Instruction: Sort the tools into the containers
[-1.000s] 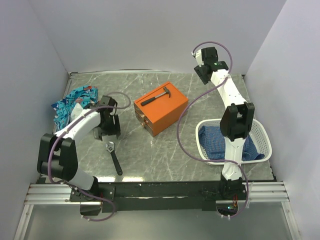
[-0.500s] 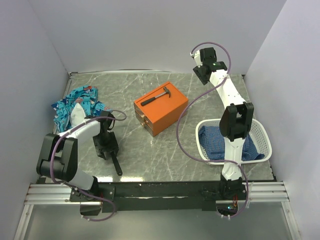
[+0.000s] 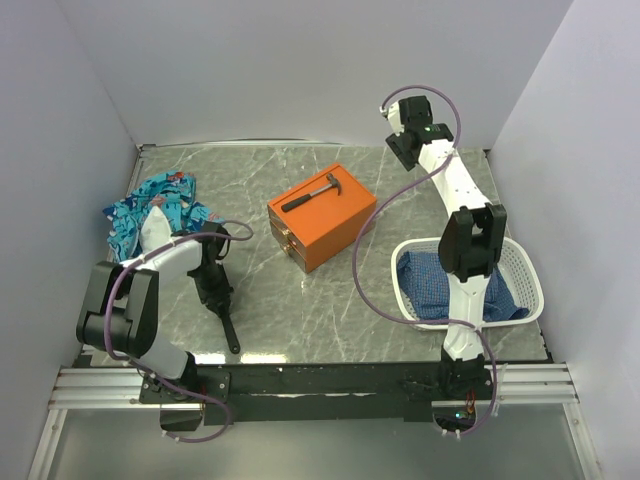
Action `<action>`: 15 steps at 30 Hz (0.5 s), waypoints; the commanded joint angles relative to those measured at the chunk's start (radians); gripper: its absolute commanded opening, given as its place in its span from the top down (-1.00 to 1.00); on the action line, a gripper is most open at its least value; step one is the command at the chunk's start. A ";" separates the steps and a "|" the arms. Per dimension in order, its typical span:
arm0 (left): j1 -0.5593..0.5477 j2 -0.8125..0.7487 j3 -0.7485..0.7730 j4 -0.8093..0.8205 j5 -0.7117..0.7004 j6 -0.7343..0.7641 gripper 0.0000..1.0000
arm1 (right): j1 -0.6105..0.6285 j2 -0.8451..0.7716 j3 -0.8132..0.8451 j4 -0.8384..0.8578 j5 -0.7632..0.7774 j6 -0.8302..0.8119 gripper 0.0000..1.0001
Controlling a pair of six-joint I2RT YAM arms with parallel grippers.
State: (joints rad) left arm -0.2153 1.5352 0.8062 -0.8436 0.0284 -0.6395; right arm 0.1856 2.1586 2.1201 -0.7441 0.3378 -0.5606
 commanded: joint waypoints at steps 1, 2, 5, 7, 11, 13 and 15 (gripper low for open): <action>-0.009 0.014 -0.038 0.083 0.071 0.006 0.98 | 0.008 0.017 0.012 0.015 0.018 -0.007 -0.37; -0.006 -0.007 -0.033 0.080 0.071 0.018 0.98 | 0.008 0.012 0.012 0.017 0.020 -0.009 -0.37; 0.019 -0.064 0.039 0.052 0.036 0.064 0.98 | 0.008 0.004 0.011 0.017 0.020 -0.009 -0.37; 0.034 -0.087 0.144 0.037 -0.017 0.098 0.98 | 0.009 0.003 0.014 0.015 0.021 -0.009 -0.37; 0.053 -0.129 0.362 0.072 -0.054 0.173 0.99 | 0.017 -0.002 0.020 0.017 0.023 -0.010 -0.37; 0.056 -0.121 0.424 0.101 -0.056 0.196 0.98 | 0.021 0.000 0.027 0.017 0.024 -0.012 -0.37; 0.056 -0.101 0.514 0.159 -0.056 0.222 0.98 | 0.025 0.003 0.035 0.018 0.026 -0.013 -0.37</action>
State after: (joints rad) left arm -0.1627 1.4696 1.1645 -0.7971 -0.0032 -0.5011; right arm 0.1936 2.1689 2.1204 -0.7441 0.3485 -0.5671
